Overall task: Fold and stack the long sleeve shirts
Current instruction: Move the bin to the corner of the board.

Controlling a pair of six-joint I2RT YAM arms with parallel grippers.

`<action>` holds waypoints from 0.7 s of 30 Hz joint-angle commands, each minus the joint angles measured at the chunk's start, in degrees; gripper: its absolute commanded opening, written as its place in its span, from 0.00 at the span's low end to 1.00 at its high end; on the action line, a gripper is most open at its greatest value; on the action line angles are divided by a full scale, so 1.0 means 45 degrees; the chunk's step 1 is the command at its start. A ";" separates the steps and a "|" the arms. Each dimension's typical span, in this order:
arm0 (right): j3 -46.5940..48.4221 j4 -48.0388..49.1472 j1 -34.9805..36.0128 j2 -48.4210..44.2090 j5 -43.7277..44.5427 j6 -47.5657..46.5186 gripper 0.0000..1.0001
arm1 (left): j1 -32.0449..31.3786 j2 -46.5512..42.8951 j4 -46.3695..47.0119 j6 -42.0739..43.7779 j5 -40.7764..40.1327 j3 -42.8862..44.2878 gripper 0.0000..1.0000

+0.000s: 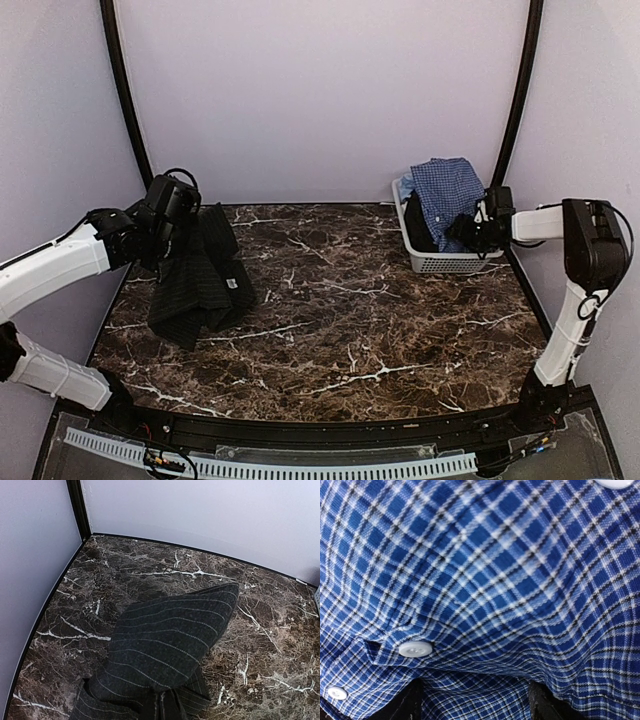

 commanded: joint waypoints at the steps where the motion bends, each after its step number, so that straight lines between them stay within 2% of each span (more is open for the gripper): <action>1: -0.1025 -0.0514 -0.0957 -0.0461 0.1486 0.0849 0.70 | 0.0058 -0.0071 0.0279 0.0160 0.0085 0.0187 0.00; 6: -0.1550 -0.0215 -0.1553 -0.1034 0.2068 0.1228 0.70 | 0.0058 0.0028 0.0285 0.0257 0.0186 0.0258 0.00; 11: -0.1299 -0.0402 -0.2270 -0.1067 0.1765 0.0973 0.70 | 0.0058 0.0150 0.0340 0.0336 0.0320 0.0295 0.00; 21: -0.1200 -0.0618 -0.2172 -0.1846 0.1522 -0.0157 0.76 | 0.0058 0.0314 0.0773 0.0516 0.0941 0.0271 0.00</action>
